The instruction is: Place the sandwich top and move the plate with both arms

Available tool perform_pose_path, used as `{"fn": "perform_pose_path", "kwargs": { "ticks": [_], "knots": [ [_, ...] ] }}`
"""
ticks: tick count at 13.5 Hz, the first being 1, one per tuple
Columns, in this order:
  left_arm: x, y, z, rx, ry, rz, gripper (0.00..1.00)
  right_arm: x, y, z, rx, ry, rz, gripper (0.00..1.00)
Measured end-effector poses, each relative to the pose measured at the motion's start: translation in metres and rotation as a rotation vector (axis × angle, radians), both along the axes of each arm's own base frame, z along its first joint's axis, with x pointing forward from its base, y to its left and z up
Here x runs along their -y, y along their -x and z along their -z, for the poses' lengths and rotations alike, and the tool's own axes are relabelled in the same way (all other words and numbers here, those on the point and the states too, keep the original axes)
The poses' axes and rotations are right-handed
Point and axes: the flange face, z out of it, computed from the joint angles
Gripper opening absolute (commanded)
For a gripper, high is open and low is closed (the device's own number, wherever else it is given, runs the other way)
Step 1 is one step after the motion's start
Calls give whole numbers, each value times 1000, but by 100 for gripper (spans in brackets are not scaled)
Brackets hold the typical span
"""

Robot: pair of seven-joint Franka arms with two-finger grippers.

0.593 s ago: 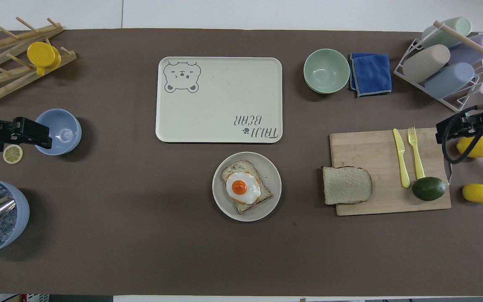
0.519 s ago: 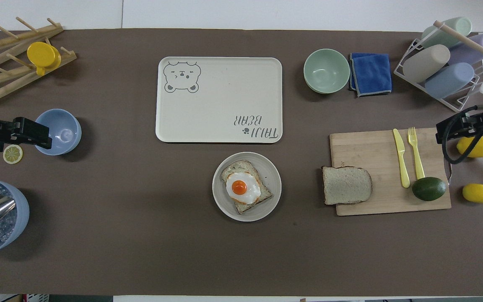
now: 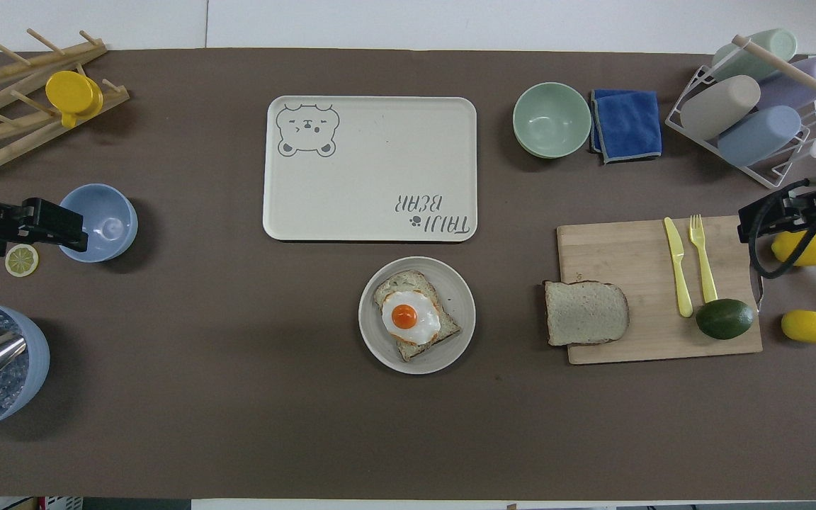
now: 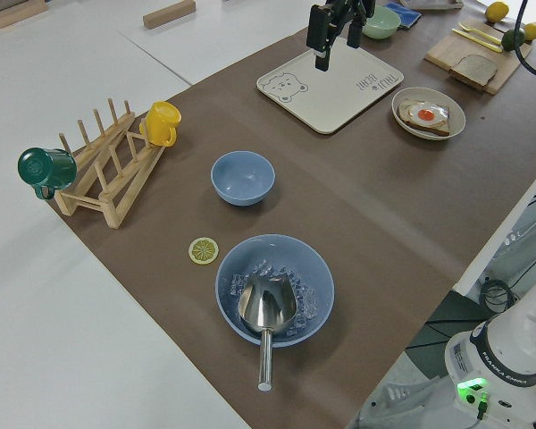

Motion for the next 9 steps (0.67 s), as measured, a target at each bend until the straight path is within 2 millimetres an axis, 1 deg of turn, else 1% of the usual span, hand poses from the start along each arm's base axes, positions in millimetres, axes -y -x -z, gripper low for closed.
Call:
{"fn": "perform_pose_path", "kwargs": {
  "ticks": [2,3,4,5,6,9],
  "knots": [
    [0,0,0,0,0,0,100,-3,1,-1,1,-20,-11,100],
    [0,0,0,0,0,0,100,-9,1,-1,9,-48,-16,100],
    [0,0,0,0,0,0,100,-23,-1,0,27,-62,-17,100],
    [0,0,0,0,0,0,100,-49,-2,7,26,-60,4,100],
    [0,0,0,0,0,0,100,-83,0,19,13,-47,28,100],
    [0,0,0,0,0,0,100,-198,10,63,5,88,-19,100]
  ]
}}
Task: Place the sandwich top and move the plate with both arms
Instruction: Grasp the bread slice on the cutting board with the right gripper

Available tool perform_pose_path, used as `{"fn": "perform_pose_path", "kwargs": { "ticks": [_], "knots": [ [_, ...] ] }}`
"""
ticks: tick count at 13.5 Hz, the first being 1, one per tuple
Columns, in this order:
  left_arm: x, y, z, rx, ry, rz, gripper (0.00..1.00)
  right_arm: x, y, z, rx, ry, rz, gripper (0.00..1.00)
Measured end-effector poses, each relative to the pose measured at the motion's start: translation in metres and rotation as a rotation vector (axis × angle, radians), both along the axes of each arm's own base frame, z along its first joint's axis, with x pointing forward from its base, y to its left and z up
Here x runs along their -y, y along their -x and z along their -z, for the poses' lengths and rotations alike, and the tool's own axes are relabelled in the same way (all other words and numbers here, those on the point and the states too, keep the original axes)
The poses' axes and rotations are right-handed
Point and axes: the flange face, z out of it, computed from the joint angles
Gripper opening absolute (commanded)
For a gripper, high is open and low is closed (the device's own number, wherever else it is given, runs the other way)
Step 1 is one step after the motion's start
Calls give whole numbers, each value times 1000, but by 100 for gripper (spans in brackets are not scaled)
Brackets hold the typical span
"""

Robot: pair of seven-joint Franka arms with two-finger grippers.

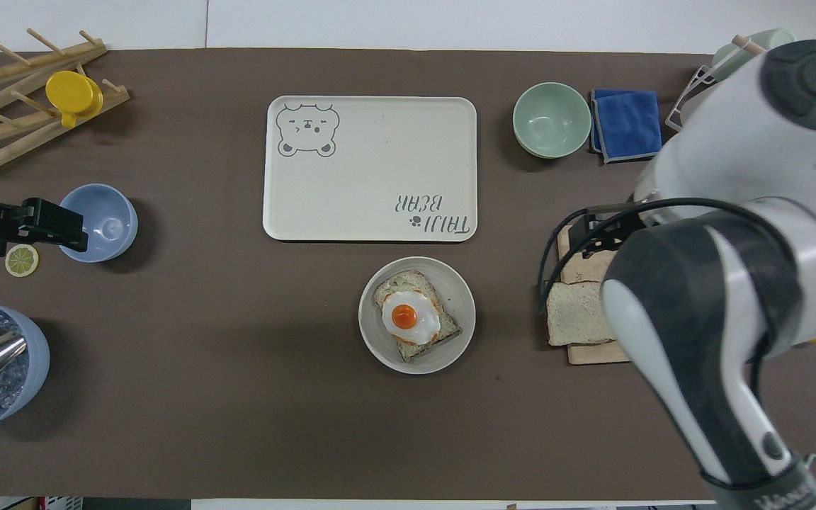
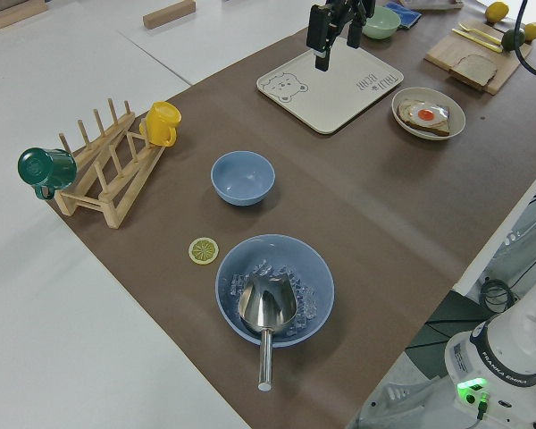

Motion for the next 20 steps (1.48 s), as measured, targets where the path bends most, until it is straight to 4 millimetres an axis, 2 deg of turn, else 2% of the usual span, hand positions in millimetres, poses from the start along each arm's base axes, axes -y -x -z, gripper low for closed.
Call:
{"fn": "perform_pose_path", "kwargs": {
  "ticks": [2,3,6,8,10,14,17,20],
  "knots": [
    [0,0,0,0,0,0,100,-56,8,44,-8,72,-3,100],
    [0,0,0,0,0,0,100,-72,12,71,-14,92,0,100],
    [0,0,0,0,0,0,100,-80,25,157,-56,206,-42,100],
    [0,0,0,0,0,0,100,-89,34,188,-70,255,-42,100],
    [0,0,0,0,0,0,100,-89,40,204,-80,267,-43,100],
    [0,0,0,0,0,0,100,-60,44,227,-107,324,-42,100],
    [0,0,0,0,0,0,100,-40,48,237,-125,359,-40,94],
    [0,0,0,0,0,0,100,-37,54,241,-134,366,-46,85]
  ]
}}
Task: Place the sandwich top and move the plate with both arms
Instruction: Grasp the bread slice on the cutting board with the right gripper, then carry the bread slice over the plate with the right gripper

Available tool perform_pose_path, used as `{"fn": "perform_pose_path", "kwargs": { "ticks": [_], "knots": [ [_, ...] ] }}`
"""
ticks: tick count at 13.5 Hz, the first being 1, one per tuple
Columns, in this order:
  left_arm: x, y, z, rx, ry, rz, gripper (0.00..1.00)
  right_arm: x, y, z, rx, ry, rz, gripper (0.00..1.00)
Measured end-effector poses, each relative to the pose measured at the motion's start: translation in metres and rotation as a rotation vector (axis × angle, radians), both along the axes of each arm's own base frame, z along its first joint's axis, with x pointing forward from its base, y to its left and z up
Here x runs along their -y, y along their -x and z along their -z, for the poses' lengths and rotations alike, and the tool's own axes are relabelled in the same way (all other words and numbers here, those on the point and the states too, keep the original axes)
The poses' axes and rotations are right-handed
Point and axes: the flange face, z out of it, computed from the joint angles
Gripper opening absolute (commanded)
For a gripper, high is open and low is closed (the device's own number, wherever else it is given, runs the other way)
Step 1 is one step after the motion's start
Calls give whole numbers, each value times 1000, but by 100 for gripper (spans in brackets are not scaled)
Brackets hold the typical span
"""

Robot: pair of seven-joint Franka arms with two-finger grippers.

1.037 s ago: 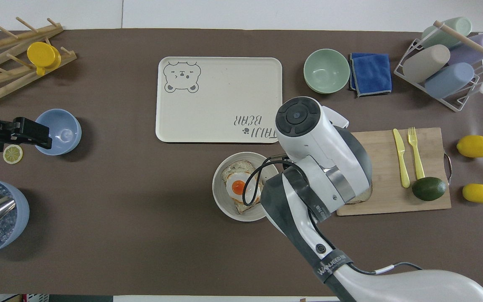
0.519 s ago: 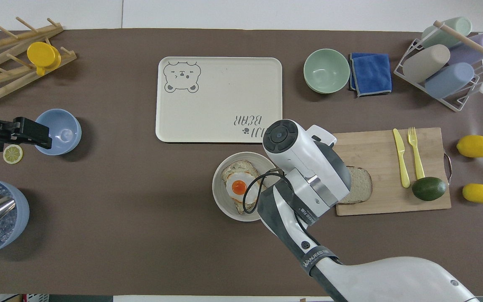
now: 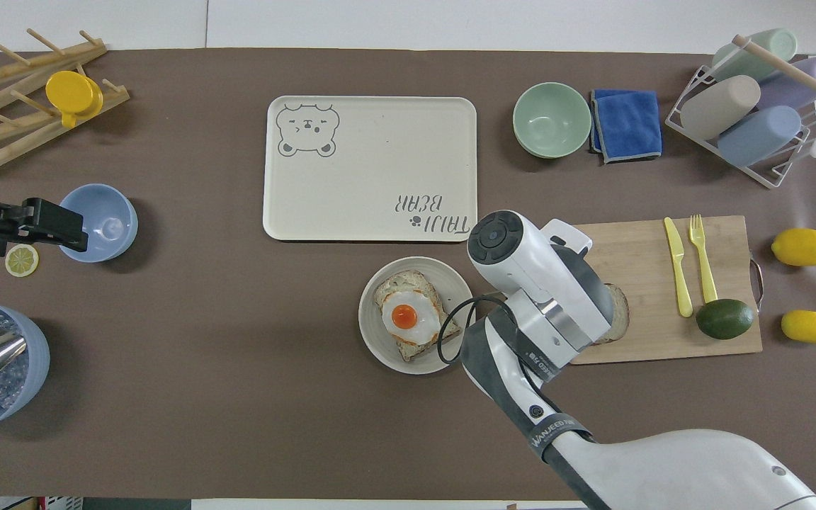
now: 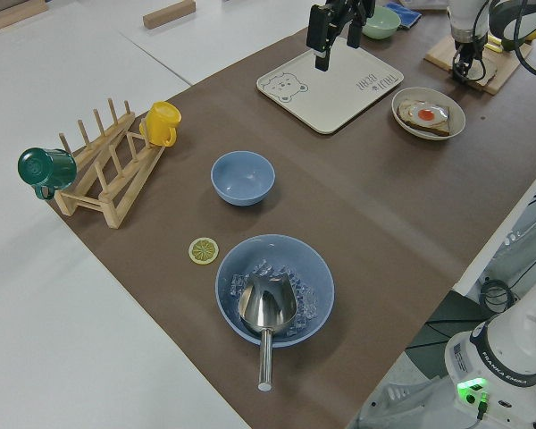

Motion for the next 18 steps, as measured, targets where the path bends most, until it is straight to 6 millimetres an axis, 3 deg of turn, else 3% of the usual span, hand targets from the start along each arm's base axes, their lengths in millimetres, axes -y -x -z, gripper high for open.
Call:
{"fn": "perform_pose_path", "kwargs": {
  "ticks": [4,5,6,7,10,14,16,18],
  "knots": [
    [0,0,0,0,0,0,100,4,5,2,-8,2,1,81],
    [0,0,0,0,0,0,100,5,6,5,-9,1,1,65],
    [0,0,0,0,0,0,100,7,7,7,-8,-2,2,38],
    [0,0,0,0,0,0,100,9,7,9,-6,-5,3,2],
    [0,0,0,0,0,0,100,7,7,3,4,-13,0,0],
    [0,0,0,0,0,0,100,-6,-6,-27,35,-20,-2,0],
    [0,0,0,0,0,0,100,-37,-10,-53,55,-40,-32,0],
    [0,0,0,0,0,0,100,-83,0,-69,69,-88,-82,0]
  ]
}}
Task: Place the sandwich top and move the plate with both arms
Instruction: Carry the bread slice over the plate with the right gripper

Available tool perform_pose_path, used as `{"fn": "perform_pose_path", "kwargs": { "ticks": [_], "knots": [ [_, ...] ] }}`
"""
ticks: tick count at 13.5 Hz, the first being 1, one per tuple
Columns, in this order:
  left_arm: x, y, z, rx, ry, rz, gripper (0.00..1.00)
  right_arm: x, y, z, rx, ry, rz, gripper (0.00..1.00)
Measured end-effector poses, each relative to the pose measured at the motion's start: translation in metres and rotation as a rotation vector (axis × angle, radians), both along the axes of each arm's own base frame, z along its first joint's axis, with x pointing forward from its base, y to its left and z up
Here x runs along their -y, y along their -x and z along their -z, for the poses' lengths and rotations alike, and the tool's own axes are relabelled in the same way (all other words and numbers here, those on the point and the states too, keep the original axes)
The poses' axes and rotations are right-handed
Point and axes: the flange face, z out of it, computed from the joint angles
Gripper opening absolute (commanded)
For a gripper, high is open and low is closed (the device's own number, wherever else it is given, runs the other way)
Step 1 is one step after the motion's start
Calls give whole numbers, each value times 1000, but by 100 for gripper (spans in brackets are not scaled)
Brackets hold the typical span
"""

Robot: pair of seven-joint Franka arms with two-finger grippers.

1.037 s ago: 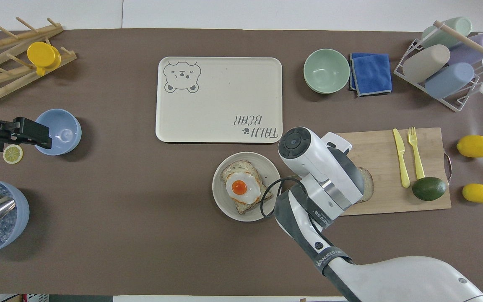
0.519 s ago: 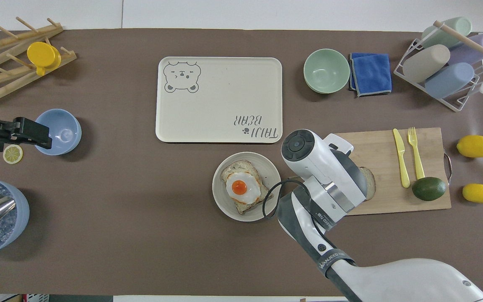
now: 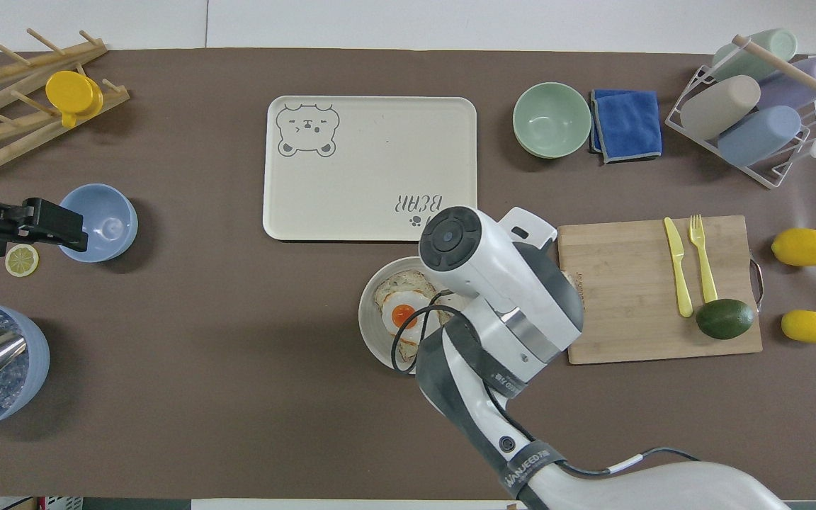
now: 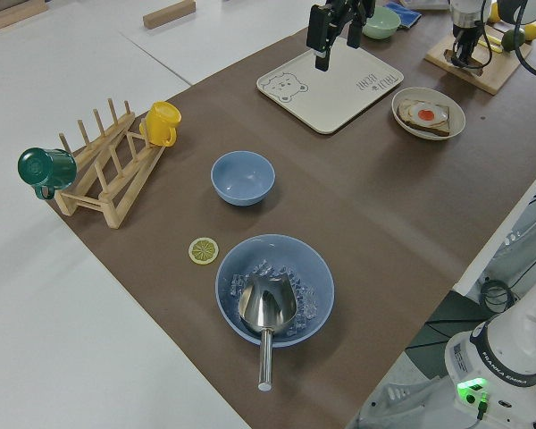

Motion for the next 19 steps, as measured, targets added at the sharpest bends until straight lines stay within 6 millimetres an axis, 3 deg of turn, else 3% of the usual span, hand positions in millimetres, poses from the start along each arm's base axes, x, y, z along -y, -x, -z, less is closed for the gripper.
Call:
{"fn": "perform_pose_path", "kwargs": {
  "ticks": [3,6,10,15,19],
  "knots": [
    [0,0,0,0,0,0,100,-69,27,-15,23,-72,-32,0],
    [0,0,0,0,0,0,100,-106,35,-19,59,-129,-70,0],
    [0,0,0,0,0,0,100,-131,46,-4,76,-151,-105,0],
    [0,0,0,0,0,0,100,-145,54,-8,97,-163,-105,0],
    [0,0,0,0,0,0,100,-163,72,-9,116,-161,-102,0]
  ]
}}
